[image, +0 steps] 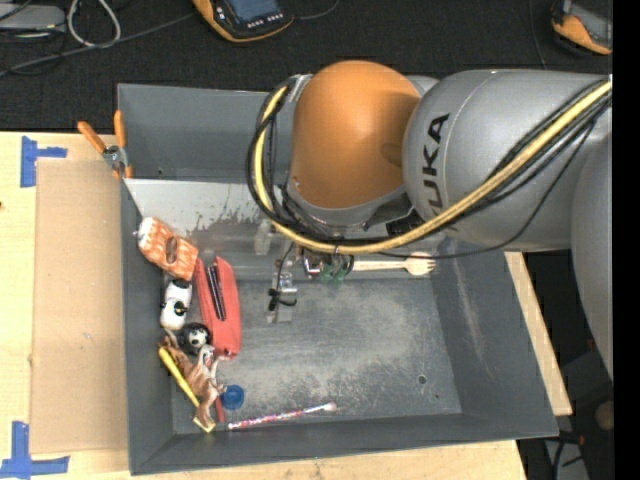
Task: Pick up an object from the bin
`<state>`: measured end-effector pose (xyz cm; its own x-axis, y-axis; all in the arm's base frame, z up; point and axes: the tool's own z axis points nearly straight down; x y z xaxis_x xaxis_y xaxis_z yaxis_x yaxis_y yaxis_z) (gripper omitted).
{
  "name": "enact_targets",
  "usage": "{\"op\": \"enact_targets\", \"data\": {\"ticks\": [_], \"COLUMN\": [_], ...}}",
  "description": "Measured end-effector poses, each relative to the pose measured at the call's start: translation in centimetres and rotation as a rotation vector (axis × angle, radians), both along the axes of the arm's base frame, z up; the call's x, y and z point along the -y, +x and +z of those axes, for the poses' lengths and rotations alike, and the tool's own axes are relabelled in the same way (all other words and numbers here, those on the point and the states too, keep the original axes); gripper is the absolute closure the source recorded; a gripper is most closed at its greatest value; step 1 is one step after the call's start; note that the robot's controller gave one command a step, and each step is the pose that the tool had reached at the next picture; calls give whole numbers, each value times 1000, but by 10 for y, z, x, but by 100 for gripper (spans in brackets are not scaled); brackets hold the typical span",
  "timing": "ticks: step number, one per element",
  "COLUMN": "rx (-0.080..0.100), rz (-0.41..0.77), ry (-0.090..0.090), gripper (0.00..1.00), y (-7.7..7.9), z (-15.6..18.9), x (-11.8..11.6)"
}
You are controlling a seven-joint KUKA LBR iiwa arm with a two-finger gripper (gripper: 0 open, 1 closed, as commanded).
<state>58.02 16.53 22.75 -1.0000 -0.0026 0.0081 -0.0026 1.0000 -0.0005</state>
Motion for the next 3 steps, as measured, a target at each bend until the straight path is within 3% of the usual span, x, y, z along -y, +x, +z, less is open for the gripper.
{"op": "enact_targets", "data": {"ticks": [1, 2, 3], "rx": [8, 9, 6], "rz": [-4, -70, -98], "ry": [1, 2, 0], "gripper": [0, 0, 0], "y": [2, -27, -29], "z": [4, -82, -111], "x": [1, -32, -37]}}
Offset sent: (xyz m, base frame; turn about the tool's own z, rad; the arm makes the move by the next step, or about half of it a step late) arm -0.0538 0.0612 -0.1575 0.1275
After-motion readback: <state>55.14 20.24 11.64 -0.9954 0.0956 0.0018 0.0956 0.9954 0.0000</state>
